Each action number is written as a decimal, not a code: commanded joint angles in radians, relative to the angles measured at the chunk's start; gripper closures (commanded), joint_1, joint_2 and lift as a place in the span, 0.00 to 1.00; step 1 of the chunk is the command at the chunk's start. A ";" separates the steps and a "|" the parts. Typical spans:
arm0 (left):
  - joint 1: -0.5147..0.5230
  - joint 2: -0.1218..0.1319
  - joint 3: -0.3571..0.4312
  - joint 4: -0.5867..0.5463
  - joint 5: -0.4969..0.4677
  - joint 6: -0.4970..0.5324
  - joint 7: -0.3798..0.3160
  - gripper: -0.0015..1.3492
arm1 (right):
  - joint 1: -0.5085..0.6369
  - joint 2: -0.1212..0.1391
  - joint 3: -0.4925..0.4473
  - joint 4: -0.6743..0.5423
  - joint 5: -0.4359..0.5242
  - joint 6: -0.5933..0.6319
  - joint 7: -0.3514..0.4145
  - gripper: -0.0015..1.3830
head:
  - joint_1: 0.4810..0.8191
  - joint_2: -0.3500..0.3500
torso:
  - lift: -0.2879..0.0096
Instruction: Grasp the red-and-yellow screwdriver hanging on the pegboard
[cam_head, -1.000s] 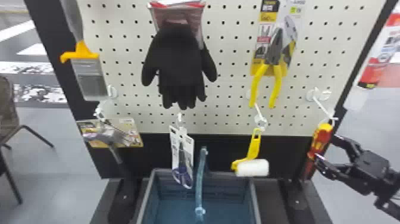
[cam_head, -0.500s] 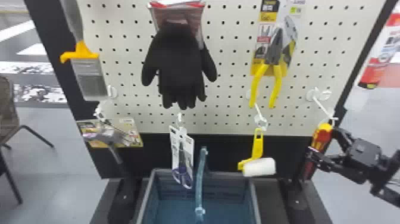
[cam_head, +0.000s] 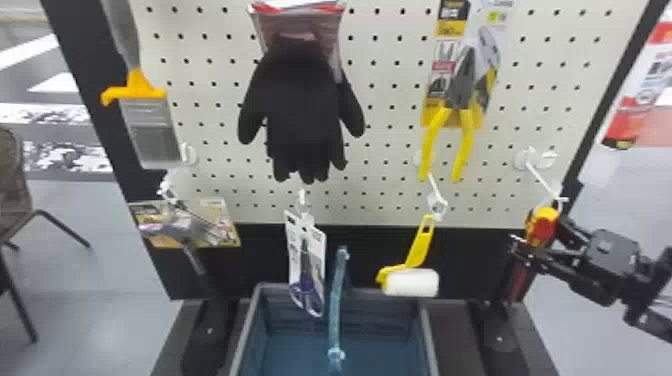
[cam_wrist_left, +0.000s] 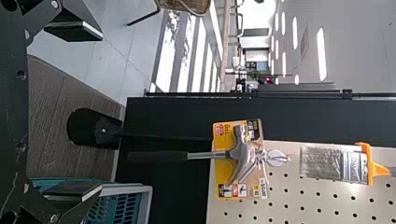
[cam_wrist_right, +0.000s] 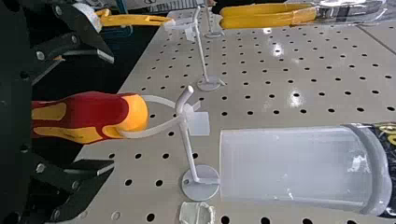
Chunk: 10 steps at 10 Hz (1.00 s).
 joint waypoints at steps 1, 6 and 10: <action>0.000 0.000 0.000 0.000 0.000 0.000 0.000 0.13 | 0.004 0.000 0.000 -0.009 0.007 0.012 0.000 0.52 | 0.20 0.50 | 0.63; 0.002 0.000 0.002 0.000 0.001 -0.001 0.000 0.13 | 0.013 0.003 -0.002 -0.012 -0.001 -0.026 -0.017 0.93 | 0.20 0.50 | 0.63; -0.002 0.000 0.002 0.000 0.000 -0.001 -0.002 0.13 | 0.017 0.005 -0.003 -0.007 0.001 -0.029 -0.017 0.93 | 0.20 0.50 | 0.63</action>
